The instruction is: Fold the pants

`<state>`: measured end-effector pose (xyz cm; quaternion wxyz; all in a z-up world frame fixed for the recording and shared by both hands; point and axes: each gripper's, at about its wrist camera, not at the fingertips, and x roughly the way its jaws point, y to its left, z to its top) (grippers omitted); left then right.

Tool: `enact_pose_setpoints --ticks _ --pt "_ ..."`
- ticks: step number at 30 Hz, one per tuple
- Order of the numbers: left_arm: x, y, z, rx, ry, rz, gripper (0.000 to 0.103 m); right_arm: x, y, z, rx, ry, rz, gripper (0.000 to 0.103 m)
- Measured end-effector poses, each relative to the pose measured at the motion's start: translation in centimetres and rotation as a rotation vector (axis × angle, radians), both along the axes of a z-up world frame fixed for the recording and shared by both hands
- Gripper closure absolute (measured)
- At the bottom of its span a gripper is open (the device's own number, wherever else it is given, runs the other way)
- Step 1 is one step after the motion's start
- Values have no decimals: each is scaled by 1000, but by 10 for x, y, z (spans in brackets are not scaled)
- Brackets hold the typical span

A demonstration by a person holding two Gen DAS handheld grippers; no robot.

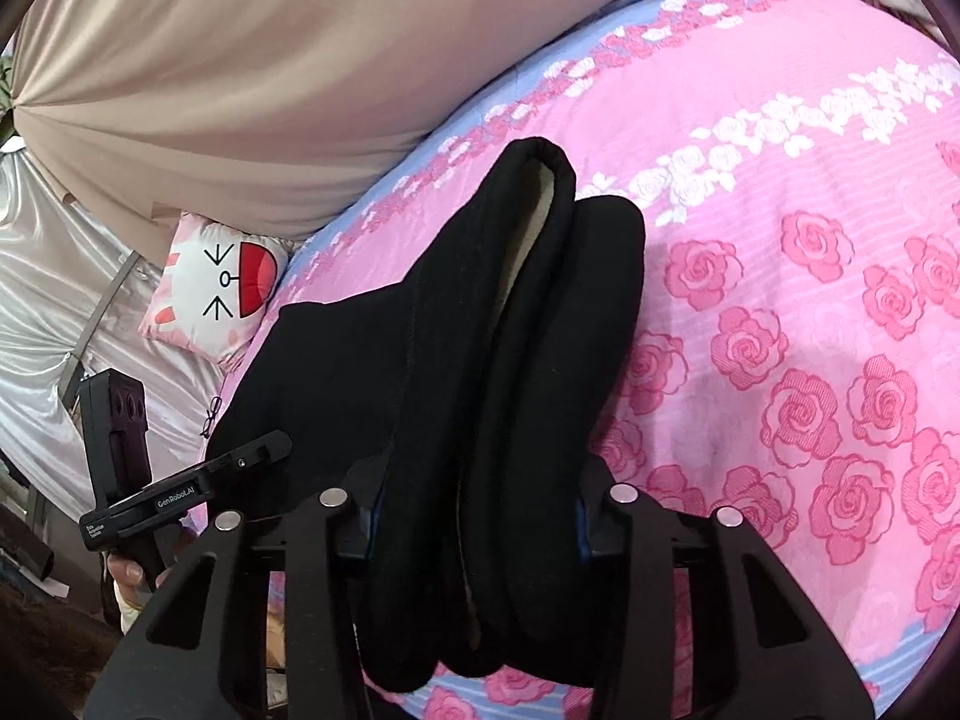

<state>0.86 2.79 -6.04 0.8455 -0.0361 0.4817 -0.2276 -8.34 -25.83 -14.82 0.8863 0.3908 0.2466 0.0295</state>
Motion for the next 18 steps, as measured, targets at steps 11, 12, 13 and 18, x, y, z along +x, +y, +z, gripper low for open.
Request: enact_pose_setpoints --ticks 11,12,13,18 --pt "-37 11 39 -86 -3 -74 67 -34 18 35 -72 -31 35 64" --pt "-43 11 46 -89 -15 -82 67 -40 20 42 -84 -42 37 64" --pt "-46 11 50 -90 -24 -88 67 -45 22 49 -97 -57 37 64" --pt "-63 11 98 -102 -157 -125 68 -64 30 94 -179 -147 23 64"
